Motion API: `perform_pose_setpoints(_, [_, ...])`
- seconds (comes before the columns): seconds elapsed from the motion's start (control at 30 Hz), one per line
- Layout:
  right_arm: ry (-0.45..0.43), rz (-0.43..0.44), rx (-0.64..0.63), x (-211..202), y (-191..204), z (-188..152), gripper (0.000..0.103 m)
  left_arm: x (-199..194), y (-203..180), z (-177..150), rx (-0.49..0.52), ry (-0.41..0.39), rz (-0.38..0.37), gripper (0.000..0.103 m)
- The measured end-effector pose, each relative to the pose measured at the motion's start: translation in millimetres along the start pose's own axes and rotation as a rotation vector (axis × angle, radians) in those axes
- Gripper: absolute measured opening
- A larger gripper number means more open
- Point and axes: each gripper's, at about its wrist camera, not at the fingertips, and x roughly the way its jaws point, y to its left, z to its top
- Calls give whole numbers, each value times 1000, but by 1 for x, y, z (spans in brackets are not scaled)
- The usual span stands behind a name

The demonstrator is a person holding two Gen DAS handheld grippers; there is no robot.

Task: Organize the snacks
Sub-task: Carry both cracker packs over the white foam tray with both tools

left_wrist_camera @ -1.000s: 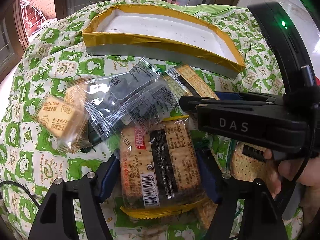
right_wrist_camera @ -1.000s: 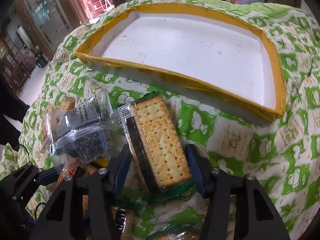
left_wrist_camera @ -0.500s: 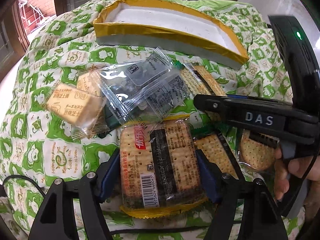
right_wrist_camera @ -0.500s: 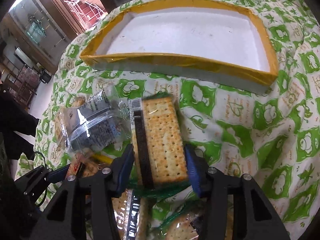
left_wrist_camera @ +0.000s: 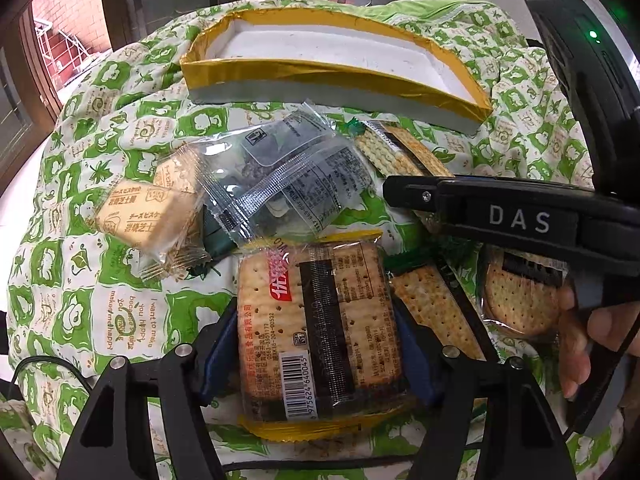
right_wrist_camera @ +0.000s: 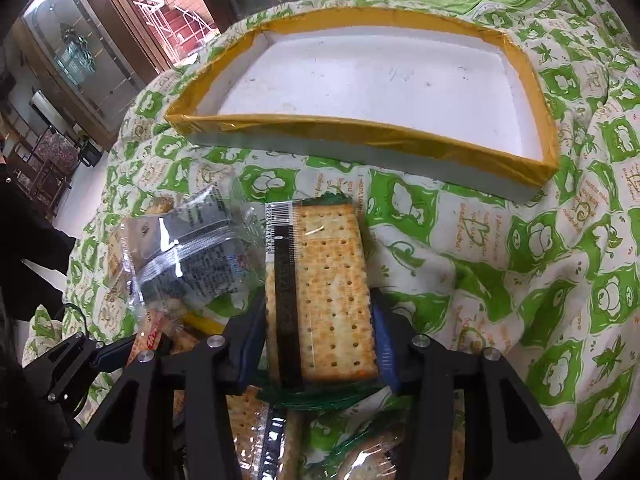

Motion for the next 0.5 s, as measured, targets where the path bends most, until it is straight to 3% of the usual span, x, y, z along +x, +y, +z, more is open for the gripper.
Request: perform_pose_setpoints(0.5, [-82, 57, 59, -31, -6, -10, 47, -29, -6, -7, 59, -78, 26, 74])
